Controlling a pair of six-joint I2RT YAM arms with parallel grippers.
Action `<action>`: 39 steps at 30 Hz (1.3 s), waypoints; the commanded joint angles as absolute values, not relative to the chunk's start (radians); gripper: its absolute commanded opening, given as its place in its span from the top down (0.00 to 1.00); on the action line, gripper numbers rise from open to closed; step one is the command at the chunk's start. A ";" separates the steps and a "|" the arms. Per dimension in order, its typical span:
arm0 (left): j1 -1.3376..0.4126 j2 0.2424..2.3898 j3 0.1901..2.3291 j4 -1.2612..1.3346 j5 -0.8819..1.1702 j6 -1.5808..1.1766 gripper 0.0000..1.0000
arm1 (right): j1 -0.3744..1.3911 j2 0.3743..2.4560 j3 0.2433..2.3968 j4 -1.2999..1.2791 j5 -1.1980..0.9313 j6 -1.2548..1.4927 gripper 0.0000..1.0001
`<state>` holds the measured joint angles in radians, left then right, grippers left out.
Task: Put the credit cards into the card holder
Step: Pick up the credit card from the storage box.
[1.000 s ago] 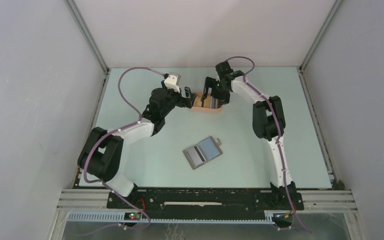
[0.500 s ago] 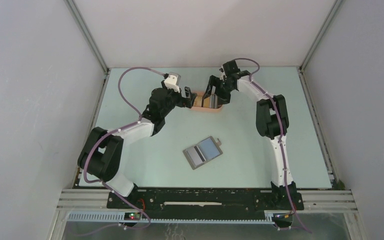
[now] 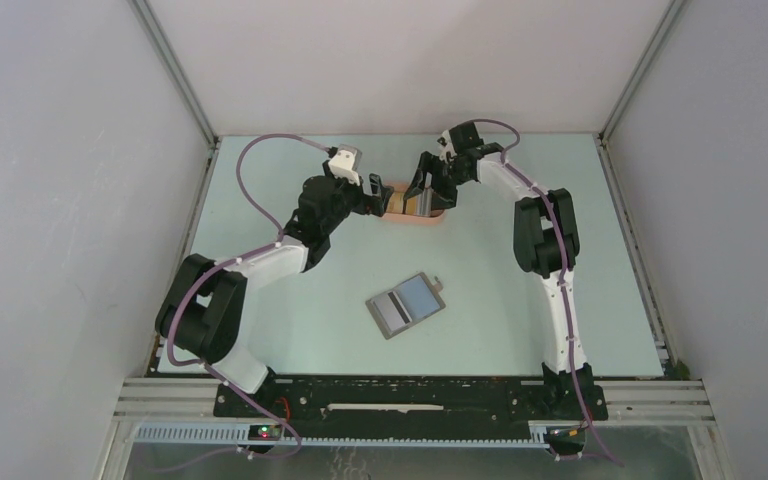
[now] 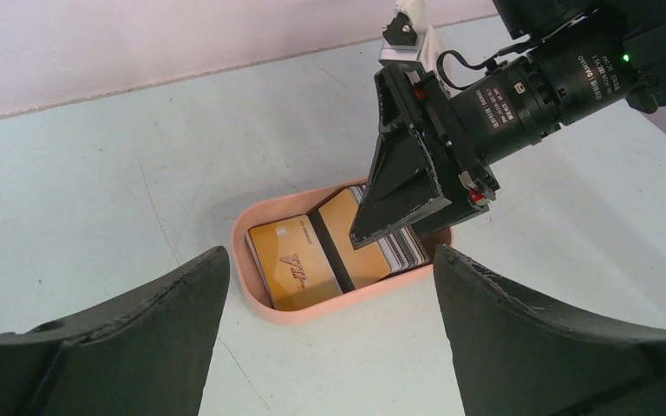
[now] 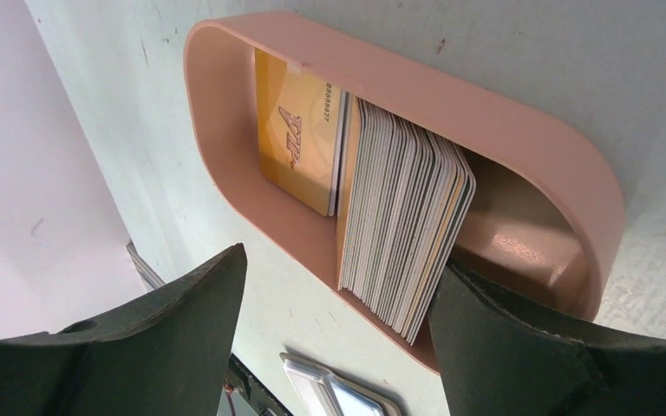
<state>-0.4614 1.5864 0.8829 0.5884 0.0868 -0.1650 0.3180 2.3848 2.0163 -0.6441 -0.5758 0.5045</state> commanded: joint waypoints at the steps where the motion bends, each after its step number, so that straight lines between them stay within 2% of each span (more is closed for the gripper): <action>1: -0.456 1.589 0.945 0.608 0.100 -0.140 0.08 | 0.311 2.370 2.014 -0.614 -0.627 0.509 0.19; 39: -0.456 1.589 0.946 0.600 0.087 -0.132 0.08 | 0.261 2.328 1.990 -0.606 -0.689 0.494 0.26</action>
<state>-0.4614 1.5864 0.8829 0.5808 0.0860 -0.1566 0.2676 2.3848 1.9949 -0.6296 -0.6636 0.5037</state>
